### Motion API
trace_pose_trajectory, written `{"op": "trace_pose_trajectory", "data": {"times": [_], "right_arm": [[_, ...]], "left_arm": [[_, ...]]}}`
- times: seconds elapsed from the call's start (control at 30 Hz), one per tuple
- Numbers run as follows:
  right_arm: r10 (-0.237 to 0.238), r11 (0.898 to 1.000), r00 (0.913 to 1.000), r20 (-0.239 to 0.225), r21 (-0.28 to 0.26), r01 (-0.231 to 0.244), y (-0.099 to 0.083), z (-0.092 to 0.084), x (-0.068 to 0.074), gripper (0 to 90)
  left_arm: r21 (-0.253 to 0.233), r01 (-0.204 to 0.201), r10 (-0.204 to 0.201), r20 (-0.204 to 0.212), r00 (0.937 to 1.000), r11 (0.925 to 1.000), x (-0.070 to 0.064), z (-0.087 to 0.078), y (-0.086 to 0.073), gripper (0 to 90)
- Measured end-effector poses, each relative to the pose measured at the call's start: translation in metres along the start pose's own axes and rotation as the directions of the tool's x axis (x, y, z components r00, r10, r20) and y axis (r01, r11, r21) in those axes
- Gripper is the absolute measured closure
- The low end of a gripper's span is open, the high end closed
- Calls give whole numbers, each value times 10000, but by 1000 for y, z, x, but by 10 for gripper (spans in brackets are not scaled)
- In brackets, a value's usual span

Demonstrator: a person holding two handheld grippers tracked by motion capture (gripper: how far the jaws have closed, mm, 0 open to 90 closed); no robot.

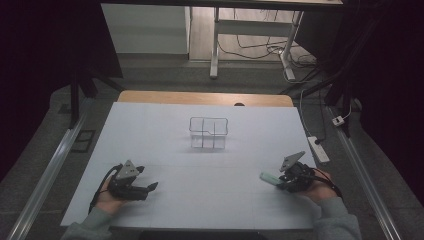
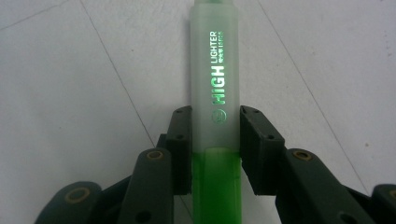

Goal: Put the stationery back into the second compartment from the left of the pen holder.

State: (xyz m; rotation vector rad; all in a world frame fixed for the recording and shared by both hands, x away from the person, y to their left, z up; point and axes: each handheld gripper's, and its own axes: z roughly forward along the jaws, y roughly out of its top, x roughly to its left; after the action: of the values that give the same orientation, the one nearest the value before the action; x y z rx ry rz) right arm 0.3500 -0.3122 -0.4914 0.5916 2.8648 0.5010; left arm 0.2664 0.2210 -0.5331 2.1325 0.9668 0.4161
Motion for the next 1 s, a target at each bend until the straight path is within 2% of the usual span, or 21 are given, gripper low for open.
{"op": "trace_pose_trajectory", "data": {"times": [0.13, 0.2, 0.23, 0.27, 0.3, 0.33, 0.4, 0.47, 0.5, 0.6, 0.73, 0.9, 1.0], "right_arm": [[-208, 9997, 9998, 55, -85, 209, -1, -1, 1, 674], [-198, 9997, 9995, 229, -124, 201, 0, -2, 2, 674], [-160, 9989, 9993, 338, -424, 175, 1, -7, 2, 674], [-160, 9989, 9993, 338, -424, 175, 1, -7, 2, 674], [33, 9956, 9989, 470, -934, 11, 3, -13, 1, 674], [117, 9928, 9983, 568, -1198, -48, 5, -16, 1, 674], [166, 9901, 9978, 636, -1400, -75, 7, -18, 2, 674], [226, 9828, 9980, 584, -1842, -115, 14, -21, 3, 674], [226, 9828, 9980, 584, -1842, -115, 14, -21, 3, 674], [315, 9735, 9984, 477, -2280, -198, 21, -21, 3, 674], [639, 9609, 9978, 166, -2711, -571, 34, -15, 5, 674], [773, 9531, 9969, -150, -2924, -783, 56, -9, 12, 674], [631, 9524, 9978, -189, -2976, -658, 64, -8, 15, 673]], "left_arm": [[-15, -1, 1, -5, 10000, 10000, 1, 0, 0, 209], [-35, 5, -5, -27, 10000, 10000, 1, -1, 0, 209], [-55, 12, -13, -49, 10000, 10000, 1, -1, 0, 210], [-73, -10, 9, -60, 10000, 10000, 0, -1, 0, 210], [-46, -49, 49, -52, 10000, 10000, 0, -1, 0, 210], [-22, -86, 86, -75, 9999, 10000, -1, -1, 0, 210], [-11, -130, 130, -117, 9998, 9999, -2, -1, 0, 211], [-23, -166, 166, -168, 9997, 9999, -2, -1, 1, 211], [-19, -166, 166, -192, 9997, 9999, -2, -1, 1, 211], [-15, -198, 197, -277, 9994, 9998, -3, -1, 1, 211], [-14, -381, 380, -404, 9985, 9993, -6, -2, 2, 211], [-62, -523, 520, -409, 9978, 9986, -9, -3, 4, 211], [-96, -526, 522, -396, 9979, 9986, -9, -3, 7, 214]]}}
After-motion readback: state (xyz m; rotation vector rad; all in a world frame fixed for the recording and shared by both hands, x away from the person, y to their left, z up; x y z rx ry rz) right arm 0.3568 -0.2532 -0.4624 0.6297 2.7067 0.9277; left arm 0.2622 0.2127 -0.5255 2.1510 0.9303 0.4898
